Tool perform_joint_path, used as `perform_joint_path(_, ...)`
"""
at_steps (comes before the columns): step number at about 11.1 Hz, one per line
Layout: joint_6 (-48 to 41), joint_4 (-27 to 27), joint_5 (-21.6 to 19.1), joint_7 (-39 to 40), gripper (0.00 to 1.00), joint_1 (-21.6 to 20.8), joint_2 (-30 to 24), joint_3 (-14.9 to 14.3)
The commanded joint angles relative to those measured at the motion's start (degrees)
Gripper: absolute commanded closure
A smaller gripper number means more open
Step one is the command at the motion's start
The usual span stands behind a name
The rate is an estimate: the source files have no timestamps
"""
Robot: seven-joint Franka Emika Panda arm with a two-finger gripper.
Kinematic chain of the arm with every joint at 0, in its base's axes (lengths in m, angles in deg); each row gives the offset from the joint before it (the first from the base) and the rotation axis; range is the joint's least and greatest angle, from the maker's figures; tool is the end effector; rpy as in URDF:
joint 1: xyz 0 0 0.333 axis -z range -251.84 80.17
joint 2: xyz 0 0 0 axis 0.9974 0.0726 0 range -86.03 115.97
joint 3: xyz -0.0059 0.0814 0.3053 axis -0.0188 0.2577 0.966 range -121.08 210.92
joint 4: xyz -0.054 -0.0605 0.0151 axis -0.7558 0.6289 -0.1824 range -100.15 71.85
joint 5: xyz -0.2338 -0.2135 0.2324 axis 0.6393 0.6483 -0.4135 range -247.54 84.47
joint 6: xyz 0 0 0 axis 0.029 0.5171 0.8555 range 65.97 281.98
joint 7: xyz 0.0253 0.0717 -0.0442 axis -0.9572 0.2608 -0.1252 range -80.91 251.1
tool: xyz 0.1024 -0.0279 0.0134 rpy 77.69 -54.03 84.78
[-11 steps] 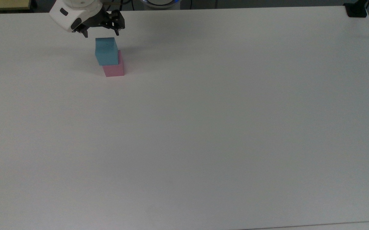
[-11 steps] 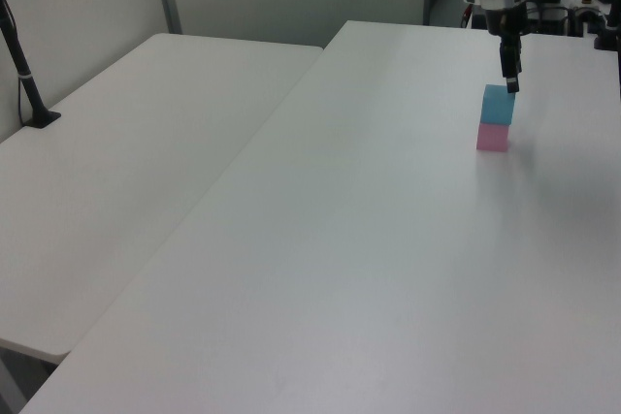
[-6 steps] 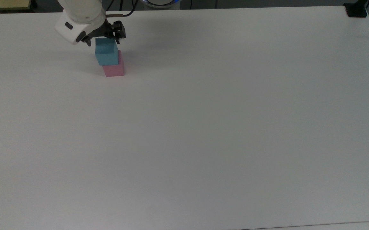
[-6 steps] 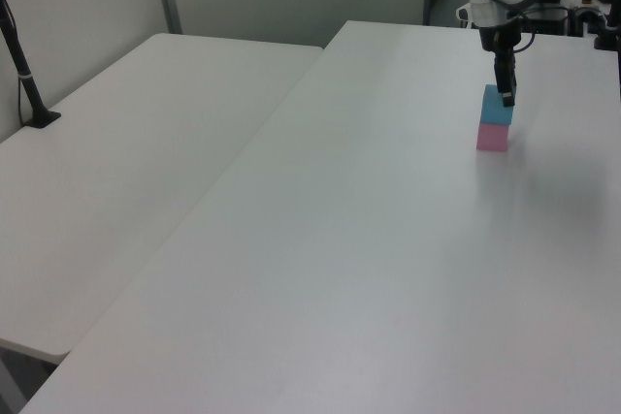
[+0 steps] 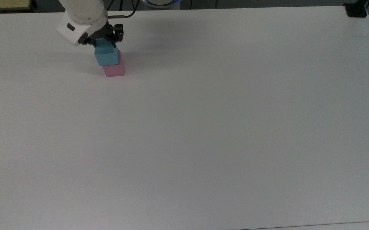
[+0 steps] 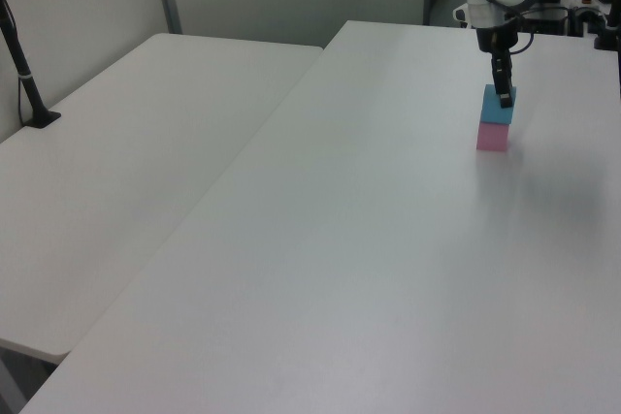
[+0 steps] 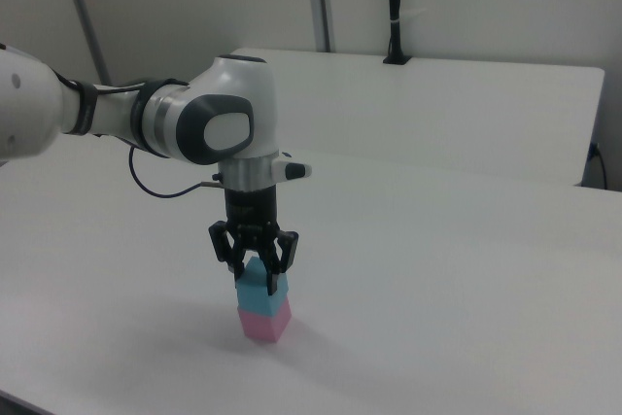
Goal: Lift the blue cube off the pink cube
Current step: 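Lift the light-blue cube off the pink cube and carry it aside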
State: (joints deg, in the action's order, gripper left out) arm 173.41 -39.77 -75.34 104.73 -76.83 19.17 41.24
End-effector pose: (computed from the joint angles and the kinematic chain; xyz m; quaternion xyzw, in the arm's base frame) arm 0.5257 -0.1265 0.3989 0.9885 0.0811 -0.1262 0.0176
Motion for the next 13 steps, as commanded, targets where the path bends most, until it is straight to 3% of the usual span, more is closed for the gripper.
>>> perform_joint_path(1, -3.58, -0.22, 0.48, 6.17, 0.64, 0.92, -2.43, -0.53)
perform_joint_path(8, -0.81, -0.74, 1.36, 22.88, 0.64, 18.48, -2.61, -0.71)
perform_joint_path(13, 12.36, -3.81, 1.36, 23.61, 0.64, 20.44, 1.86, -0.71)
